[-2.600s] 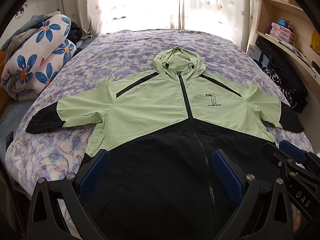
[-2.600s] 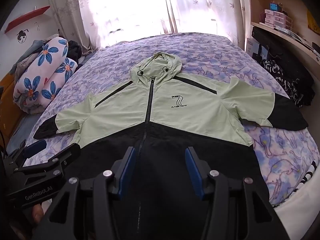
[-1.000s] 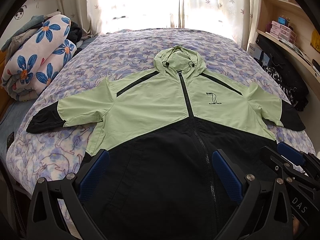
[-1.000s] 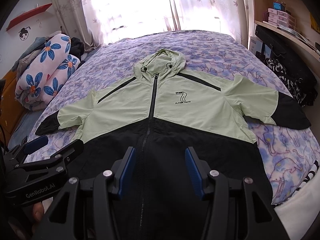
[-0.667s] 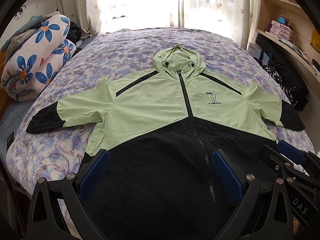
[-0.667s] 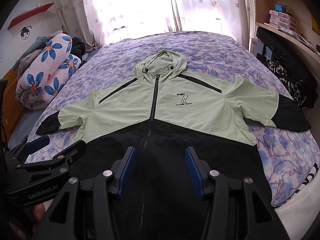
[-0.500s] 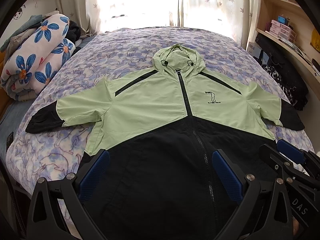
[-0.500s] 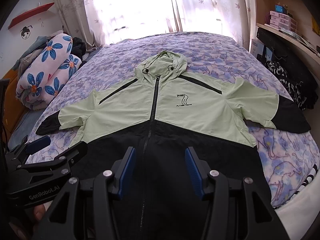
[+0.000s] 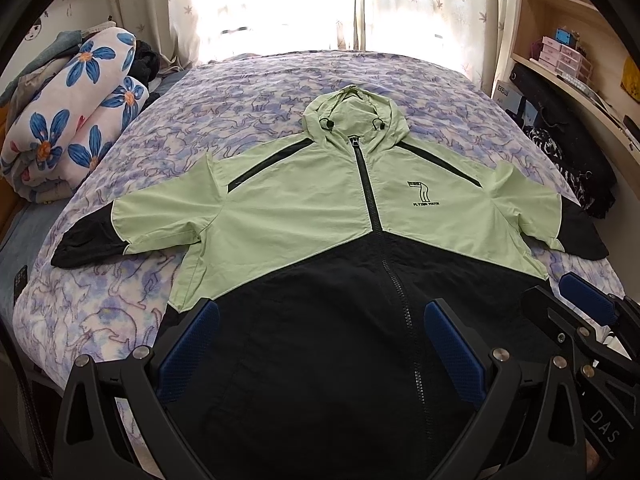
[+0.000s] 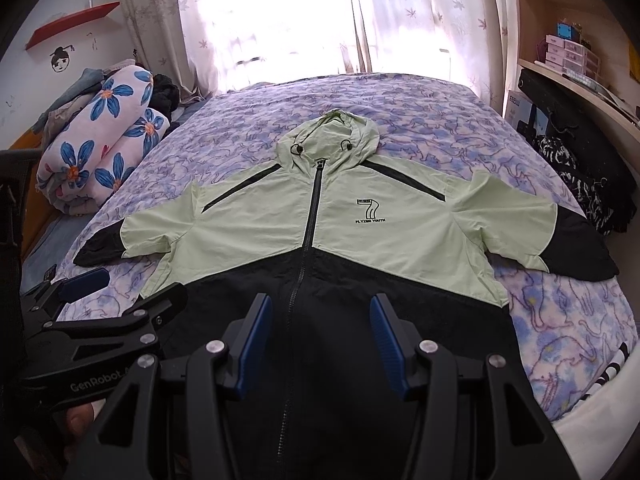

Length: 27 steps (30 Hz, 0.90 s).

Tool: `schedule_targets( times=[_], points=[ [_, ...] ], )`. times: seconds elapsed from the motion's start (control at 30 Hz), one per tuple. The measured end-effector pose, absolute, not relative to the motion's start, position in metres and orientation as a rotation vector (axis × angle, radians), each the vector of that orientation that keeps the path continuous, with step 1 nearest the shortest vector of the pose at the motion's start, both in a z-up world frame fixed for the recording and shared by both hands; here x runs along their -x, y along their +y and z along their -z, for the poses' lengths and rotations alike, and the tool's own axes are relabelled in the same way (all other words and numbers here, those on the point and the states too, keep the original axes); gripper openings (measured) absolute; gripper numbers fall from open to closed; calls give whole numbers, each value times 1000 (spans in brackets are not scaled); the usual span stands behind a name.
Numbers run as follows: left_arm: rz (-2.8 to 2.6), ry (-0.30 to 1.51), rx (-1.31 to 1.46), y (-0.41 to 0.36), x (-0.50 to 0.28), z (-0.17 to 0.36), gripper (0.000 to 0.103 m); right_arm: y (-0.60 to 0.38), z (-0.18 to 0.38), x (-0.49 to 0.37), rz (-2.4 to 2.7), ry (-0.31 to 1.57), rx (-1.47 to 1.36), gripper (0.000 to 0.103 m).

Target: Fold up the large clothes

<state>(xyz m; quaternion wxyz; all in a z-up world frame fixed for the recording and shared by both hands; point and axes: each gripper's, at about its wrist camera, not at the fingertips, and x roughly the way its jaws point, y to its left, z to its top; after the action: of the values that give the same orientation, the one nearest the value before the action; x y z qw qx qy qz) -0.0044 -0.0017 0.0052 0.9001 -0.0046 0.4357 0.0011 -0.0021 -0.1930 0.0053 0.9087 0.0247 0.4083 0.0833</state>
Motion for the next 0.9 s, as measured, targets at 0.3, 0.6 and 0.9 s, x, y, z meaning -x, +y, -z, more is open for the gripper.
schedule_targets(
  times=[0.3, 0.6, 0.9],
  points=[
    [-13, 861, -78, -18, 8, -17, 102, -197, -13, 4, -143, 826, -37, 52],
    [6, 846, -87, -24, 9, -26, 102, -204, -16, 7, -128, 819, -42, 52],
    [119, 817, -40, -38, -4, -45, 102, -221, -34, 6, -87, 792, 10, 52]
  ],
)
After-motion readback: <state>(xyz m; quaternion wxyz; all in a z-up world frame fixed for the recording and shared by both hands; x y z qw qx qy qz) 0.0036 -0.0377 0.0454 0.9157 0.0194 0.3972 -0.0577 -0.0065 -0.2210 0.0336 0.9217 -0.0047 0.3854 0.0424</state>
